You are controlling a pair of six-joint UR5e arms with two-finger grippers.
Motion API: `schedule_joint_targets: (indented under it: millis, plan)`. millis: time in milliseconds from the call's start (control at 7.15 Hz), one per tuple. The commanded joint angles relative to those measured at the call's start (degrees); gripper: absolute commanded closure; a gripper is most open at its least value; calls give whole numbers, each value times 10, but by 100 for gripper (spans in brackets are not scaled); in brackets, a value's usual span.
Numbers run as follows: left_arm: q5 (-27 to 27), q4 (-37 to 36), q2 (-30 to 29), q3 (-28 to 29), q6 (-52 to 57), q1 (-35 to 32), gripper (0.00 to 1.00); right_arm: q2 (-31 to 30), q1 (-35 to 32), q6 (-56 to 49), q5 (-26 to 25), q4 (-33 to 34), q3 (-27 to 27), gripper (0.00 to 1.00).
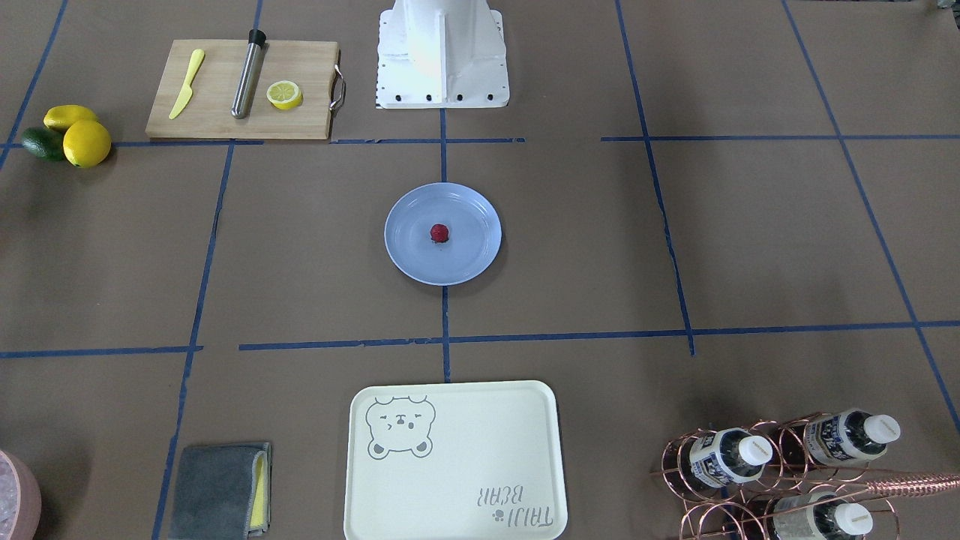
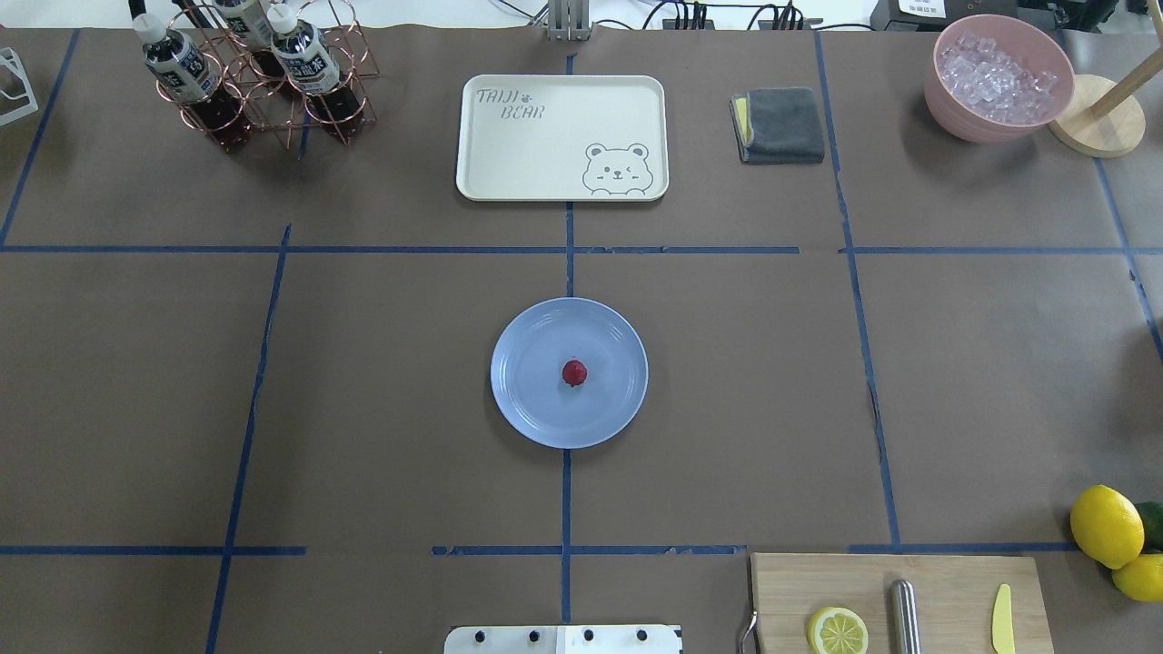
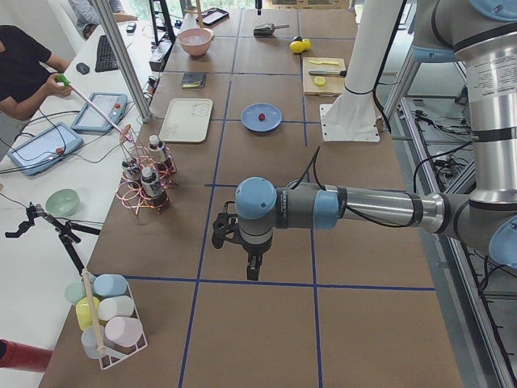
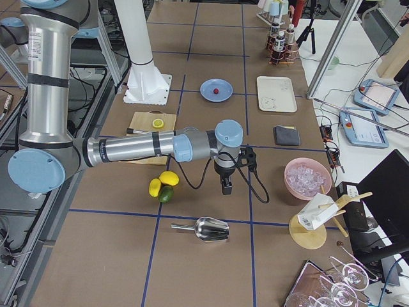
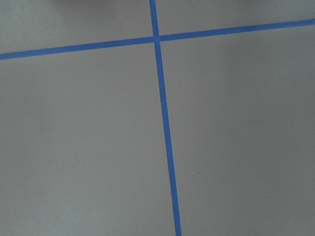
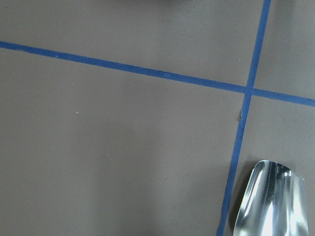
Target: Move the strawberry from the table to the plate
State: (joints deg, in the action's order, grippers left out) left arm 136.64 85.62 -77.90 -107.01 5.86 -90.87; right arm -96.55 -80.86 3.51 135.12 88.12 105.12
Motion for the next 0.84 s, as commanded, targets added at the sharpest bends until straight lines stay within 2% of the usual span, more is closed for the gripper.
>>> schedule_joint_targets:
  millis: [0, 280, 699]
  plan:
    - [5, 3, -3, 7, 3, 4, 0, -7, 0, 1, 17, 0, 1, 0]
    - [3, 15, -3, 8, 2, 5, 0, -16, -2, 9, 37, -1, 2, 0]
    - [7, 39, -7, 15, 2, 5, 0, -20, -3, 10, 37, -1, 3, 0]
